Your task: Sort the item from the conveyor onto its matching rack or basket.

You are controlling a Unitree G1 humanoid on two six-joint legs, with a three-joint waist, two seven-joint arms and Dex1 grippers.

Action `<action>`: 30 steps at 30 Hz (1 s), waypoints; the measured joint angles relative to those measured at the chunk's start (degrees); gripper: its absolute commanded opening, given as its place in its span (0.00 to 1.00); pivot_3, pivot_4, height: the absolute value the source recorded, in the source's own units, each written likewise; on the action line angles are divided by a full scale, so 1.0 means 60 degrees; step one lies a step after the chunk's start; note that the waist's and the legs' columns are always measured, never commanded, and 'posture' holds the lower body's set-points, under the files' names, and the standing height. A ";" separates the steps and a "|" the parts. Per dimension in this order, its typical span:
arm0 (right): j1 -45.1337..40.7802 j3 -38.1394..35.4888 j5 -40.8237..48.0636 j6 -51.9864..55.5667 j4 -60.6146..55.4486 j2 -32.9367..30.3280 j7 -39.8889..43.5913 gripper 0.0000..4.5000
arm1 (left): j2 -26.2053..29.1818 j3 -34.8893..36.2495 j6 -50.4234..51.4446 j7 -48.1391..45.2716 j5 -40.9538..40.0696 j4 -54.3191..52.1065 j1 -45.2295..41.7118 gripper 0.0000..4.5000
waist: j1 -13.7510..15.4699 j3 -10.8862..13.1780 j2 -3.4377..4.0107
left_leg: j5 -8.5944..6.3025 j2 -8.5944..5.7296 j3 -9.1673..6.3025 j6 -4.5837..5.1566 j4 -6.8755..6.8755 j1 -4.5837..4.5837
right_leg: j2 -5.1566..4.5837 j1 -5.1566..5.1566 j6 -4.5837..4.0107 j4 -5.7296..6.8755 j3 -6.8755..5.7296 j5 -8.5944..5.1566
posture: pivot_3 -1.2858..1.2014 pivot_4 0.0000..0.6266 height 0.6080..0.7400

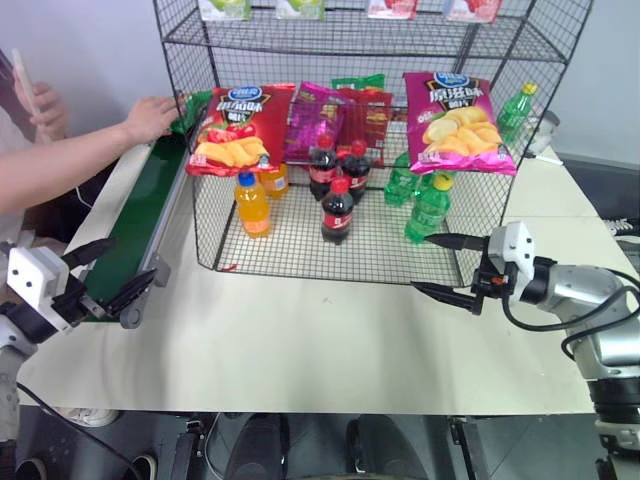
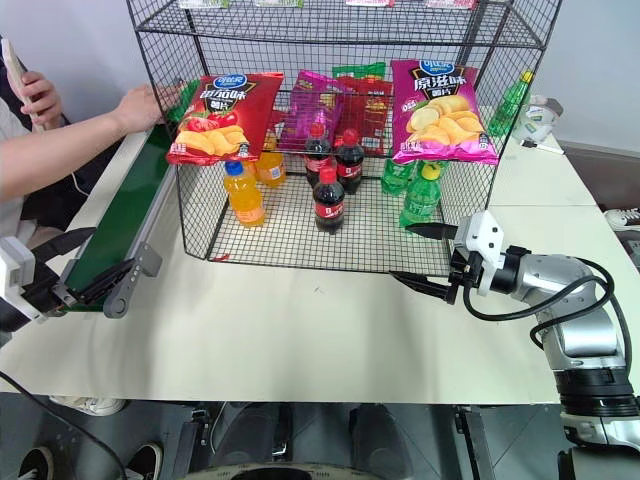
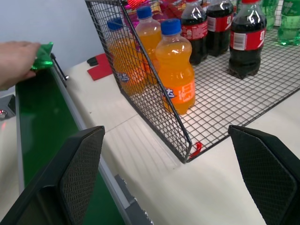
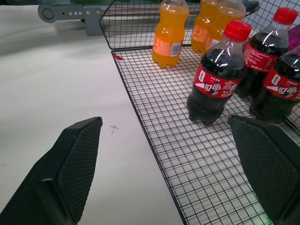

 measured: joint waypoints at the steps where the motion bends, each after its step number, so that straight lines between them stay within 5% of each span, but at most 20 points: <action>1: 0.0000 0.0002 0.0000 0.0000 0.0000 0.0000 0.0005 0.99 | 0.0000 0.0000 0.0000 0.0000 0.0000 -0.0013 0.0022 1.00 | -0.0001 0.0000 0.0000 | 0.0000 0.0000 0.0000 0.0000 0.0000 0.0000 | 0.0000 0.0000 0.0000 0.0000 0.0000 0.0000 | 0.52 0.24 0.99; 17: -0.0243 0.0221 0.0229 0.0667 -0.0264 0.0264 0.0046 0.99 | -0.0004 0.0006 -0.0828 0.0091 0.0581 -0.0095 0.0508 1.00 | -0.0034 0.0000 0.0000 | 0.0000 0.0003 0.0000 0.0000 -0.0003 0.0000 | 0.0001 -0.0003 -0.0001 0.0000 0.0001 0.0000 | 0.52 0.24 0.99; 30: -0.1164 0.1993 0.1675 0.2873 -0.2250 0.1490 0.0274 0.99 | 0.0399 0.0819 -0.5087 0.2322 0.4366 0.0682 0.1565 1.00 | -0.0031 -0.0007 -0.0010 | -0.0002 0.0003 0.0000 0.0002 -0.0015 -0.0005 | -0.0008 -0.0014 -0.0003 -0.0009 0.0003 -0.0001 | 0.52 0.24 0.99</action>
